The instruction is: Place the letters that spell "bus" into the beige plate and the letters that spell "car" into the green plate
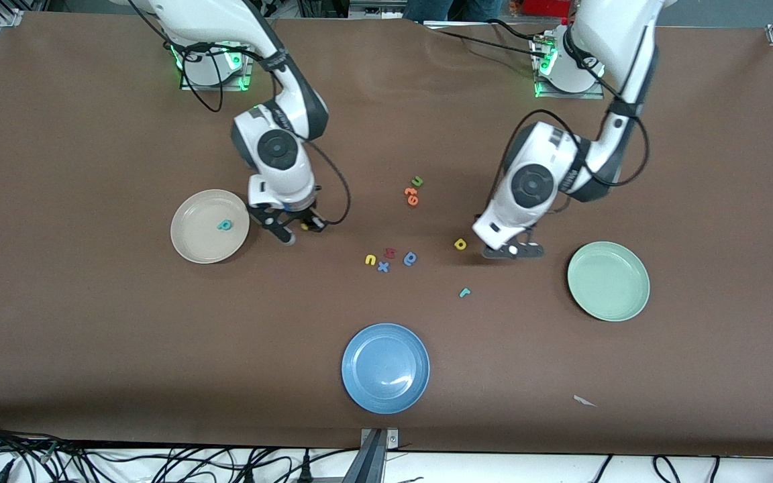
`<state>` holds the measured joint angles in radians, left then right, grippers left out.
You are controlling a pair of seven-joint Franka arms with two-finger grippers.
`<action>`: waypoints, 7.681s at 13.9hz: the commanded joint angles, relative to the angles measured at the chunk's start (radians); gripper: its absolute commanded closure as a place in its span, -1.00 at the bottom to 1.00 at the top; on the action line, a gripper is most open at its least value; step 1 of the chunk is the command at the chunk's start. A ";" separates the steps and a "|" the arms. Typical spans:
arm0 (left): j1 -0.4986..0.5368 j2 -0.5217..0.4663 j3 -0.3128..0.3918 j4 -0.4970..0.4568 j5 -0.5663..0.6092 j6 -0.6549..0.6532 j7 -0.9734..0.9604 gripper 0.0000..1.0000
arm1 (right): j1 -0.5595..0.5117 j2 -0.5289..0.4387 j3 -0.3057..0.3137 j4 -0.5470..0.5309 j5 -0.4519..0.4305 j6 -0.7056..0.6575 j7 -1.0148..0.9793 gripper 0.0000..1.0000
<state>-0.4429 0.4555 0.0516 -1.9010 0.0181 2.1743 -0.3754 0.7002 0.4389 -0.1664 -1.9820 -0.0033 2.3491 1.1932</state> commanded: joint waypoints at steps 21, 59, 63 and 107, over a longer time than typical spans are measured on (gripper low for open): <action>0.231 0.172 -0.156 0.217 -0.044 0.027 0.026 -1.00 | 0.110 0.114 -0.225 0.263 0.253 -0.124 0.290 -0.99; 0.050 0.144 -0.197 0.007 0.097 0.300 -0.441 0.52 | 0.231 0.361 -0.232 0.571 0.256 -0.287 0.567 0.79; 0.131 0.114 -0.191 0.059 0.097 0.150 -0.251 0.53 | 0.231 0.263 -0.366 0.438 0.252 -0.476 0.159 0.81; 0.059 0.451 -0.151 0.554 0.040 0.081 -0.444 -0.70 | -0.714 -0.479 0.196 0.195 0.012 -0.553 -1.189 -1.00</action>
<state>-0.3564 0.8894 -0.1202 -1.3818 0.0752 2.2713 -0.8041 0.0233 0.0764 -0.0068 -1.6259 0.0297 1.7161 -0.0058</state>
